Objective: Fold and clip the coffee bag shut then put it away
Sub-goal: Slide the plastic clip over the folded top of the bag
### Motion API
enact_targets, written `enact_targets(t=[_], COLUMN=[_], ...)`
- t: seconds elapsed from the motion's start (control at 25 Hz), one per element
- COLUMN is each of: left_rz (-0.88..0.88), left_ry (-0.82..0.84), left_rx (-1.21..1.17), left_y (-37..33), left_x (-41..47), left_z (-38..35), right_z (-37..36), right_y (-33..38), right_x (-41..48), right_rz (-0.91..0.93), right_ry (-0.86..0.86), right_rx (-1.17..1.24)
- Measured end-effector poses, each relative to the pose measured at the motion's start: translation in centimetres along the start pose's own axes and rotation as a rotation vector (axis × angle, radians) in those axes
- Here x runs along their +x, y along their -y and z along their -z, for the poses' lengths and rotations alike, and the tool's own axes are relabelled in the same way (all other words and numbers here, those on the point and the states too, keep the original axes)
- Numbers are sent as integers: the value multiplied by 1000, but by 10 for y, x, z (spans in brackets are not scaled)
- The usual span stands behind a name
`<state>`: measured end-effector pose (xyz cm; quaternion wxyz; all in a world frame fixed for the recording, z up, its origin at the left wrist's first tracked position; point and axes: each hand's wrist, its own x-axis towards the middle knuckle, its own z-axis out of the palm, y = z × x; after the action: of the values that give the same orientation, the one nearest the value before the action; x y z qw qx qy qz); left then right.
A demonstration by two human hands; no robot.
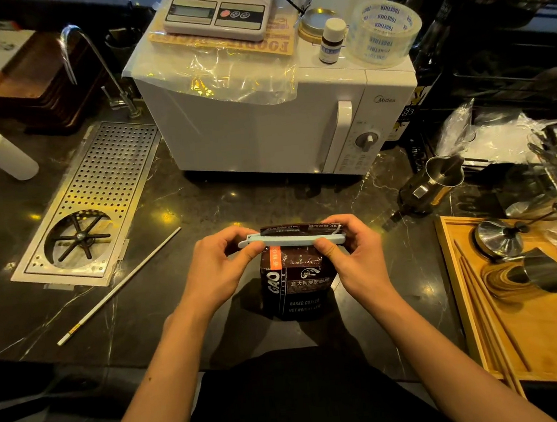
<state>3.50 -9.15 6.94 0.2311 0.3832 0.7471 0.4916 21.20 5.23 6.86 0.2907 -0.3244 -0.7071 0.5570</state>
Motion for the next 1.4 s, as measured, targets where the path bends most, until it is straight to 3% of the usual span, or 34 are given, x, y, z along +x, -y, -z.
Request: enact_targets(t=[0.12, 0.4, 0.76, 1.16, 1.4], left_rz=[-49, -86, -176, -207, -199], left_ry=[52, 162, 182, 188, 186], left_rx=[133, 185, 191, 197, 197], left_y=[-8, -25, -27, -24, -22], left_x=[0, 13, 12, 9, 8], left_z=[4, 7, 5, 7, 7], right_z=[1, 11, 10, 6, 1], right_y=[0, 12, 51, 50, 48], right_x=[0, 3, 29, 29, 26], right_rz=[4, 21, 245, 206, 199], right_ry=[-2, 138, 514, 571, 484], right_rx=[-1, -76, -711, -749, -682])
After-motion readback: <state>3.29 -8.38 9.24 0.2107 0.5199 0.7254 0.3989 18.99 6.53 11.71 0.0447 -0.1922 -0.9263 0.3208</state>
